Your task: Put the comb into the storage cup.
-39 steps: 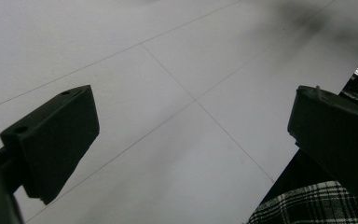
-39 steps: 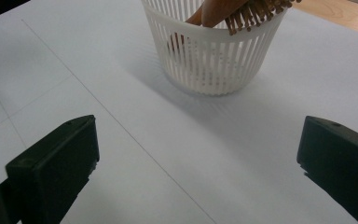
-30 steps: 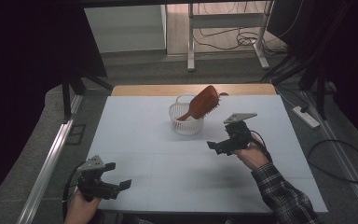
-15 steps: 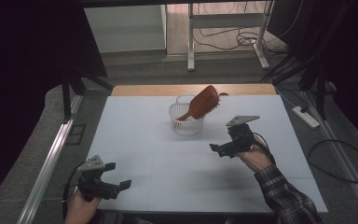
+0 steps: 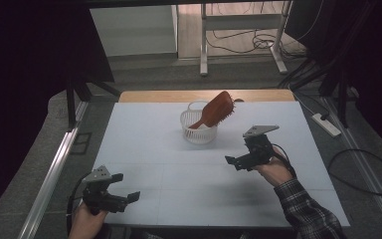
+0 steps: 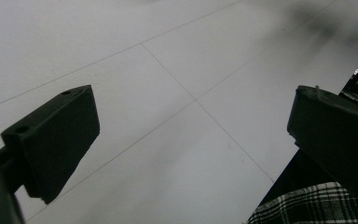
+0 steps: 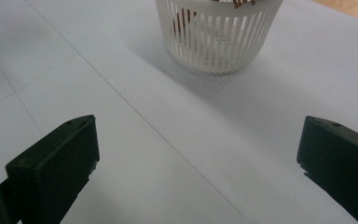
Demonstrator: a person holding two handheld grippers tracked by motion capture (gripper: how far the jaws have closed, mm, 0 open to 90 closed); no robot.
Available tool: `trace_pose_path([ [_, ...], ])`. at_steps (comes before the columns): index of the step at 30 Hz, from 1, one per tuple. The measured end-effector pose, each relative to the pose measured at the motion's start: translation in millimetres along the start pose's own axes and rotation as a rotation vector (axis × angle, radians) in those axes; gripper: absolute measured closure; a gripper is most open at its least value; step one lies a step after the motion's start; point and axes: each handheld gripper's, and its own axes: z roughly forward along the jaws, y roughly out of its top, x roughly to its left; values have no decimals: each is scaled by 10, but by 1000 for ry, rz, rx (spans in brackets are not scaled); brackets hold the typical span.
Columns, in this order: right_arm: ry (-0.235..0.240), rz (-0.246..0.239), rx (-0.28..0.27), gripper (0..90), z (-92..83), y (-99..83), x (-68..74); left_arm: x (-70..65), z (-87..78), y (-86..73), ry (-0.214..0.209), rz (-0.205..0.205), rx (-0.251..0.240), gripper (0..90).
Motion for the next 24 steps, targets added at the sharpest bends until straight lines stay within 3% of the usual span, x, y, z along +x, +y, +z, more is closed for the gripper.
trace_pose_path([
  [24, -11, 18, 25, 0, -149, -147, -35, 3, -5, 0, 3, -6, -4, 17],
])
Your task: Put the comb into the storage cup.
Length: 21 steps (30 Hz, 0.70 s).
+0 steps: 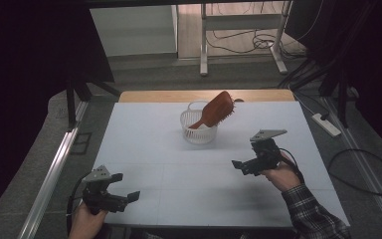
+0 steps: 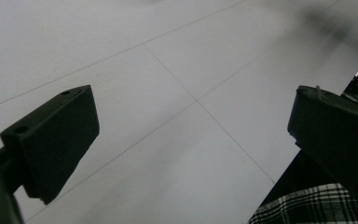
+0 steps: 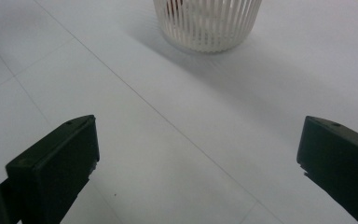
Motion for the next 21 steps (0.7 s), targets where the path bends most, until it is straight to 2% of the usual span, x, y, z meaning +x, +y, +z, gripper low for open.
trace_pose_path([
  [21, -17, 21, 11, 0, -144, -192, -23, -33, -19, -2, 39, 23, -7, 2],
])
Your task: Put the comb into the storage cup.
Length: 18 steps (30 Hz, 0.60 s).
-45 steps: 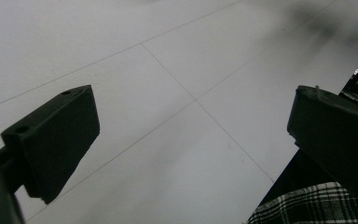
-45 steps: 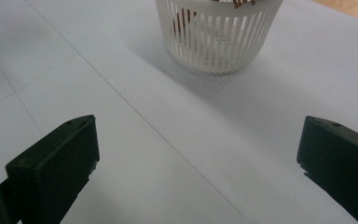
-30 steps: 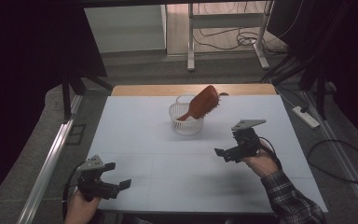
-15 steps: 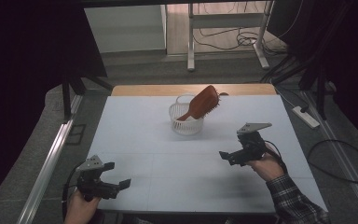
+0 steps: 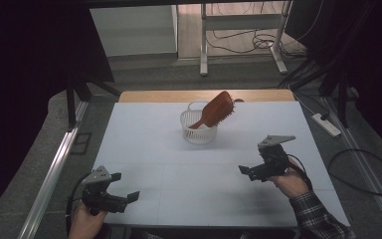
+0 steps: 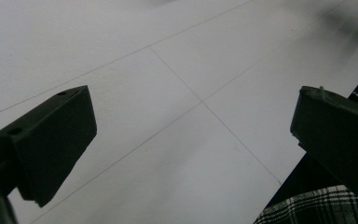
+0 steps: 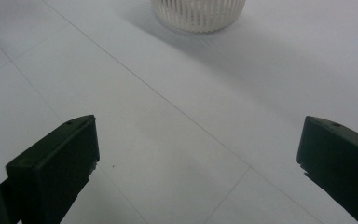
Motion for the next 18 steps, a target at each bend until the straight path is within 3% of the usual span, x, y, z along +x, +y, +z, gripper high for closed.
trace_pose_path([
  [18, -17, 16, 13, 0, -156, -170, -37, -1, -2, -2, 4, 1, 3, 0],
])
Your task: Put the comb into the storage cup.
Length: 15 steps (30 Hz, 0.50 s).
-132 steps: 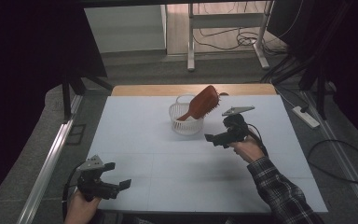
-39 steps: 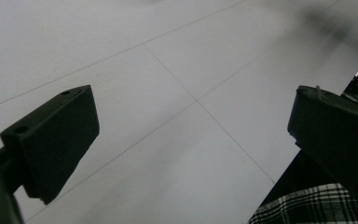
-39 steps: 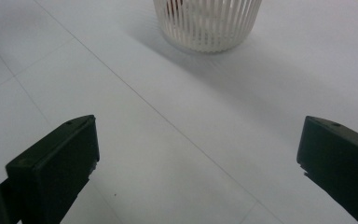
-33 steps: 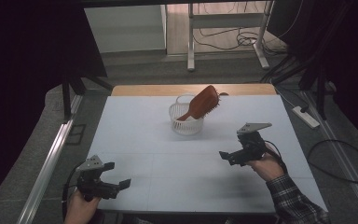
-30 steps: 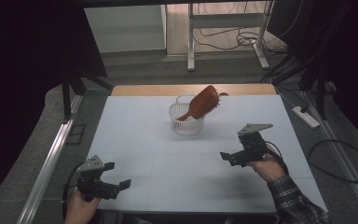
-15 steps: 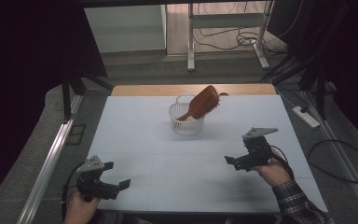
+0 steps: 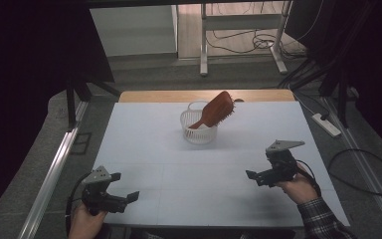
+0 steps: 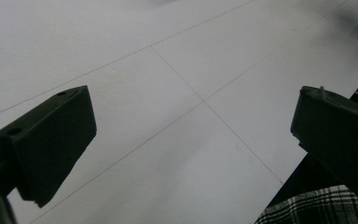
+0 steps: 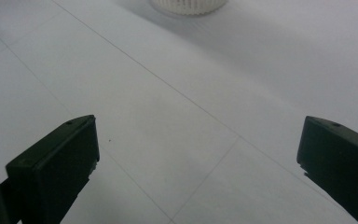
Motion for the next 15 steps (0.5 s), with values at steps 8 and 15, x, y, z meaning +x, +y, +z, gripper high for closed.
trace_pose_path([
  [8, -9, 25, -2, 0, -78, -91, -31, 3, 2, 0, -3, -1, 2, 0],
  [15, -25, 35, 9, 0, -137, -177, -51, 6, 3, -1, -7, -7, 1, 0],
])
